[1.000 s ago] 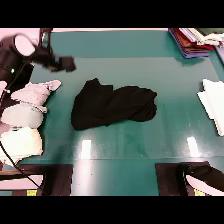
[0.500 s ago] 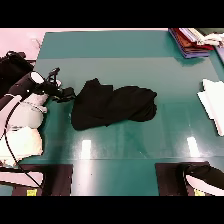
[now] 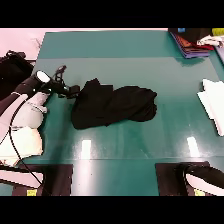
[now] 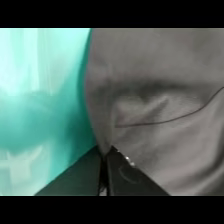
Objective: Fold the shirts.
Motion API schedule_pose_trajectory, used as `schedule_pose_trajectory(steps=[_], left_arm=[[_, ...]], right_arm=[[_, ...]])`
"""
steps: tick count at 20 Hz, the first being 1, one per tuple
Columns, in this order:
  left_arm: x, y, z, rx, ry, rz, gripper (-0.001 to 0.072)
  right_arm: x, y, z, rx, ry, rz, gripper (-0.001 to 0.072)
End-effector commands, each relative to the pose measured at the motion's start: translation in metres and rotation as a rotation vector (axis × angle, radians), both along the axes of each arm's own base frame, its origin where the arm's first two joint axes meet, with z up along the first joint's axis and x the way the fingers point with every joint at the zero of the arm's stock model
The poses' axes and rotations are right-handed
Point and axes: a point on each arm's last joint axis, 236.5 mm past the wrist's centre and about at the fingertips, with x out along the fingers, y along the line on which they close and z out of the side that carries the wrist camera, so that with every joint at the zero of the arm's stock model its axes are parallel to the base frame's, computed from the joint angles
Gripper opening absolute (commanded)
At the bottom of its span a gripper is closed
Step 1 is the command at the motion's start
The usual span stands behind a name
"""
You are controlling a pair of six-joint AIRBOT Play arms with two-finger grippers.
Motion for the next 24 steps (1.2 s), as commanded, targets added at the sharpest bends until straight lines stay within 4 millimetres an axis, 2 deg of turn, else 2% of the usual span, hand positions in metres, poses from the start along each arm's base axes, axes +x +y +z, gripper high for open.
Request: schedule_pose_trajectory(steps=[1, 3, 5, 6, 7, 8, 10, 11, 13, 15, 20, 21, 23, 24], left_arm=[[0.021, 0.001, 0.050, -0.013, -0.098, -0.016, 0.0023], [0.031, -0.001, 0.076, -0.015, -0.152, -0.029, 0.0023], [0.035, -0.002, 0.089, -0.019, -0.174, -0.035, 0.0023], [0.035, -0.004, 0.090, -0.027, -0.173, -0.034, 0.0023], [0.034, -0.004, 0.090, -0.029, -0.168, -0.037, 0.0023], [0.033, -0.005, 0.089, -0.030, -0.162, -0.040, 0.0023], [0.032, -0.005, 0.089, -0.031, -0.158, -0.042, 0.0023], [0.031, -0.005, 0.089, -0.031, -0.156, -0.043, 0.0023], [0.031, -0.005, 0.089, -0.031, -0.154, -0.045, 0.0023], [0.030, -0.005, 0.088, -0.032, -0.152, -0.046, 0.0023], [0.029, -0.006, 0.088, -0.033, -0.147, -0.048, 0.0023], [0.028, -0.006, 0.088, -0.033, -0.144, -0.050, 0.0023], [0.025, -0.007, 0.087, -0.033, -0.131, -0.061, 0.0023], [0.024, -0.007, 0.091, -0.033, -0.130, -0.063, 0.0022]], right_arm=[[-0.001, -0.057, -0.075, -0.029, 0.235, -0.150, 0.0022], [-0.008, -0.094, -0.146, -0.021, 0.406, -0.261, 0.0022], [-0.013, -0.117, -0.214, 0.076, 0.540, -0.369, 0.0027], [-0.016, -0.123, -0.244, 0.151, 0.599, -0.417, 0.0131], [-0.020, -0.130, -0.274, 0.224, 0.658, -0.469, 0.0367], [-0.027, -0.134, -0.302, 0.271, 0.725, -0.498, 0.0435], [-0.040, -0.129, -0.350, 0.329, 0.852, -0.499, 0.0434], [-0.041, -0.125, -0.366, 0.349, 0.890, -0.502, 0.0434], [-0.034, -0.112, -0.392, 0.359, 0.918, -0.484, 0.0435], [-0.020, -0.097, -0.409, 0.357, 0.926, -0.469, 0.0435], [0.017, -0.050, -0.426, 0.333, 0.949, -0.357, 0.0434], [0.023, -0.043, -0.427, 0.321, 0.947, -0.334, 0.0392], [0.035, -0.033, -0.423, 0.295, 0.917, -0.299, 0.0035], [0.042, -0.033, -0.413, 0.280, 0.881, -0.284, 0.0021]])
